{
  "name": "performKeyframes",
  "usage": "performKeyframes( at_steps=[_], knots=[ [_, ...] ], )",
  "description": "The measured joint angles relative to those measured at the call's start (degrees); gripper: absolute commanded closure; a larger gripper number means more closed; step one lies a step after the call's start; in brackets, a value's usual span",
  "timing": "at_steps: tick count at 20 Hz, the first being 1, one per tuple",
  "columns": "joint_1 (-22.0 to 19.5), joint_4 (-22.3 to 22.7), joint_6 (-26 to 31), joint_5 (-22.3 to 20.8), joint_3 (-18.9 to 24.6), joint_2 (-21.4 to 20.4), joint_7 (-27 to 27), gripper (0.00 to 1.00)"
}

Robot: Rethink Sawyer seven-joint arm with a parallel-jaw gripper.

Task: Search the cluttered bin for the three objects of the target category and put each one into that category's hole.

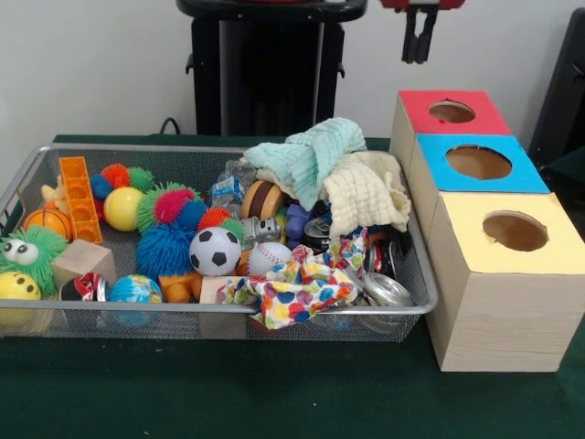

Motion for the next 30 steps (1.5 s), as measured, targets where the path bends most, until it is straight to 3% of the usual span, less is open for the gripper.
performKeyframes(
  at_steps=[12,17,24,30],
  knots=[
    [-7.06,-7.19,-1.62,-0.35,-0.36,4.73,0.00,1.00],
    [-9.84,-7.47,-6.64,-0.35,-0.38,7.03,0.00,1.00],
    [-10.08,-7.53,-15.76,-0.35,-0.37,10.26,0.00,1.00],
    [-10.80,-7.12,-14.64,-0.20,0.63,9.10,0.00,1.00]
  ],
)
